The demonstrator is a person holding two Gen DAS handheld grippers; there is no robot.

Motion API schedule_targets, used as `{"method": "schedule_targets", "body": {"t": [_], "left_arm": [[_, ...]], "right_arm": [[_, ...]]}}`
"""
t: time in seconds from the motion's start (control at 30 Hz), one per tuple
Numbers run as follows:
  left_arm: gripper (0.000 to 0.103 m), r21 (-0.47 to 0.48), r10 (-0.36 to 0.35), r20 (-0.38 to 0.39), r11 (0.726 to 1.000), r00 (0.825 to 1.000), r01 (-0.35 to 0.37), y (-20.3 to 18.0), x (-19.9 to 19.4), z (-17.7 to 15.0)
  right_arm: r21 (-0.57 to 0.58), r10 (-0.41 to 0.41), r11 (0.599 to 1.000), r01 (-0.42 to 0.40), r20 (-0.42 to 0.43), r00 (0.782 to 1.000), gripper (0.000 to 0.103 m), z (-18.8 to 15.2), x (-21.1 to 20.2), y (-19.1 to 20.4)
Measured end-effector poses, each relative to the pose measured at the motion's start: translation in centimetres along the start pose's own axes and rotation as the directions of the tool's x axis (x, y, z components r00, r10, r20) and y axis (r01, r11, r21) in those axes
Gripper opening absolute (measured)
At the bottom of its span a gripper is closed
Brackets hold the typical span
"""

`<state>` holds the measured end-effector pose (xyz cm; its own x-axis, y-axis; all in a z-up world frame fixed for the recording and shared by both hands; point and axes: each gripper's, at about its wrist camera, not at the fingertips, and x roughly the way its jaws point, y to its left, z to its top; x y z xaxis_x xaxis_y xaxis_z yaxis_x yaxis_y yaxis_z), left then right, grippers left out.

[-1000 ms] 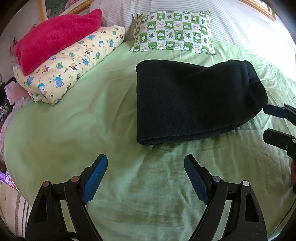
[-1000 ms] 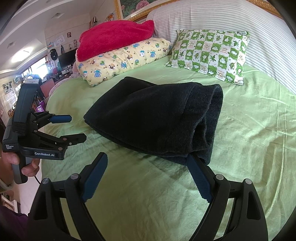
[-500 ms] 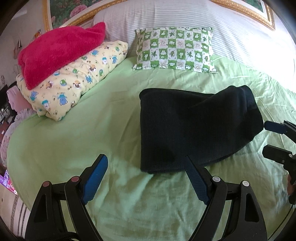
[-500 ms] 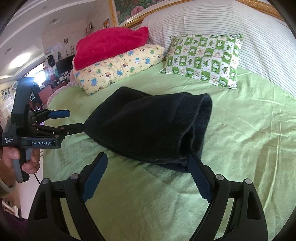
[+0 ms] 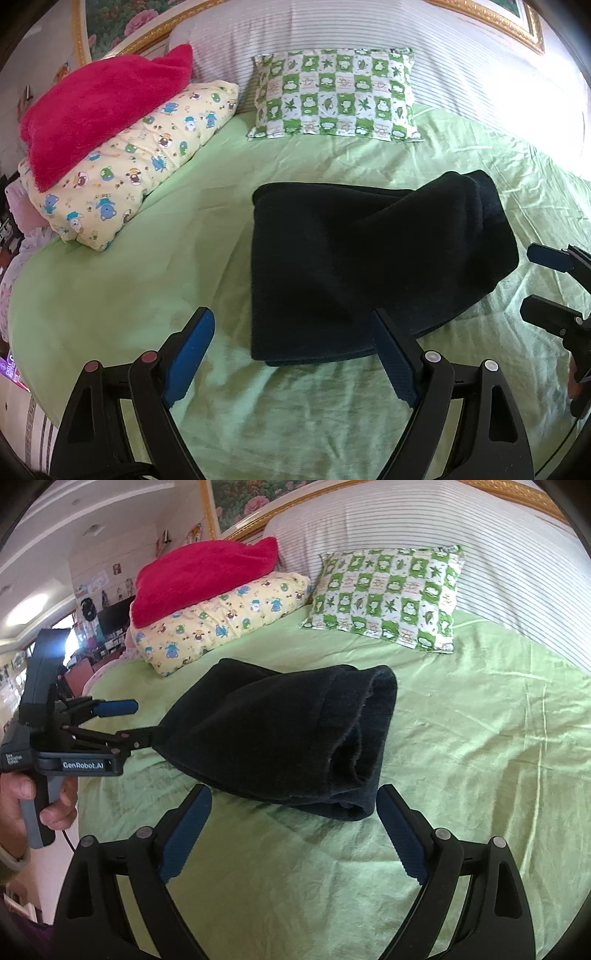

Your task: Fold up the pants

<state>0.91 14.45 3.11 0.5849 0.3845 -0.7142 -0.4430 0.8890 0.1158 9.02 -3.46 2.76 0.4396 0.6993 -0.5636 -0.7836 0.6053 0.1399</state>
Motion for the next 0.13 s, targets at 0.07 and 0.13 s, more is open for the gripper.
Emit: {"method": "schedule_targets", "body": {"t": [0.07,0.13], "left_arm": [[0.086,0.006,0.002,0.003,1.0,1.0,-0.002,-0.38,0.04,0.12],[0.086,0.014,0.0,0.0,1.0,1.0,0.0,-0.77,0.19,0.26]], "right_arm": [[0.02,0.001,1.0,-0.002,0.008,1.0,0.092,0.05,-0.09,-0.3],[0.041,0.004,0.999,-0.005,0.013,1.0,0.092,0.25,-0.04,-0.58]]}}
